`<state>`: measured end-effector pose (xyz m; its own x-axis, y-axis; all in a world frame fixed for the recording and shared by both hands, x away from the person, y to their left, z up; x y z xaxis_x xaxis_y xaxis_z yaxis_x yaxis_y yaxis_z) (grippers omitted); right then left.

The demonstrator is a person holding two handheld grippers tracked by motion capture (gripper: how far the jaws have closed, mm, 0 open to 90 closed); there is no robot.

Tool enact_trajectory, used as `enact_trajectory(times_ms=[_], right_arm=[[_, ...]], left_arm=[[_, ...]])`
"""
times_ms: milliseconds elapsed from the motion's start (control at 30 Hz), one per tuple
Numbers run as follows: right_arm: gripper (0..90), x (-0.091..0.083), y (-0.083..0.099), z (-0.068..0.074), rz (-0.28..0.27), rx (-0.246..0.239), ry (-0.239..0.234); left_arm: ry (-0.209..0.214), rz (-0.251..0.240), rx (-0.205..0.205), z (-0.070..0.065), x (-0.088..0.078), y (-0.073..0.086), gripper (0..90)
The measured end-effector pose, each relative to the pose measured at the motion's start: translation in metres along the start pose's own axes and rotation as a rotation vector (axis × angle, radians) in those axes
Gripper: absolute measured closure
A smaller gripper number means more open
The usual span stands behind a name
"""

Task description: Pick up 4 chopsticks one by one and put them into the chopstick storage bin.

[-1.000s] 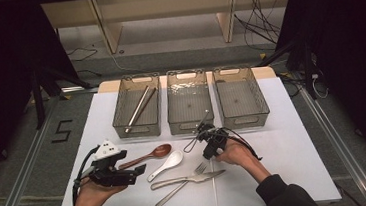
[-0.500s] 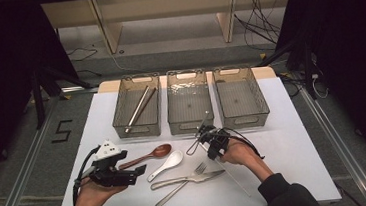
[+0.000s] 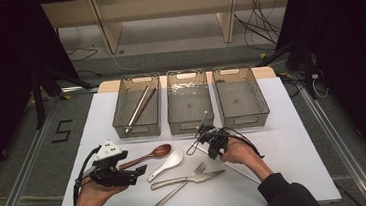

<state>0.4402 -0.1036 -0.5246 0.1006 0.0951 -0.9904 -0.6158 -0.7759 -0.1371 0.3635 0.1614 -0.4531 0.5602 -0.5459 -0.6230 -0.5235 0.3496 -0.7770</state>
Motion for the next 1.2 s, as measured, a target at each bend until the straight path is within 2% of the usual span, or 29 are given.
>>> enact_trajectory(times_ms=[133, 200, 233, 300, 333, 600, 1067, 1200], right_arm=[[84.1, 0.0, 0.0, 0.0, 0.0, -0.001, -0.005], [83.6, 0.0, 0.0, -0.002, 0.001, -0.019, -0.006], [83.4, -0.001, 0.0, 0.001, 0.017, 0.013, -0.016], [83.0, -0.002, 0.0, 0.001, 0.024, 0.013, -0.019], [82.5, 0.0, 0.001, -0.002, 0.014, -0.024, -0.01], [81.2, -0.002, 0.007, -0.002, 0.039, -0.03, -0.023], [84.1, -0.003, 0.018, -0.003, 0.071, -0.031, -0.036], [85.3, -0.003, 0.018, -0.003, 0.069, -0.055, -0.028]], left_arm=[[0.001, 0.0, 0.002, 0.0, 0.0, 0.0, 16.6], [0.001, 0.002, 0.002, 0.0, 0.0, 0.0, 16.5], [0.001, 0.003, 0.002, 0.0, 0.0, 0.0, 16.5], [0.001, 0.003, 0.002, 0.0, 0.0, 0.0, 16.6], [0.001, 0.003, 0.002, 0.001, 0.0, 0.0, 16.6], [-0.002, 0.004, 0.007, 0.001, 0.0, 0.001, 16.5], [-0.003, 0.005, 0.008, 0.001, 0.0, 0.001, 16.5], [-0.002, 0.005, 0.007, 0.001, 0.0, 0.001, 16.5]])
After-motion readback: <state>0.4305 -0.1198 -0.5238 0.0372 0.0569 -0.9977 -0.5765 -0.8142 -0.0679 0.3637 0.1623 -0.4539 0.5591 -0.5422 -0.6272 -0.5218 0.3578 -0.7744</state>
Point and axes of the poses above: each handheld gripper's, and its own axes: x roughly forward along the jaws, y roughly out of its underside, z roughly to its left, the point moved 7 cm from there along x, roughly forward along the jaws
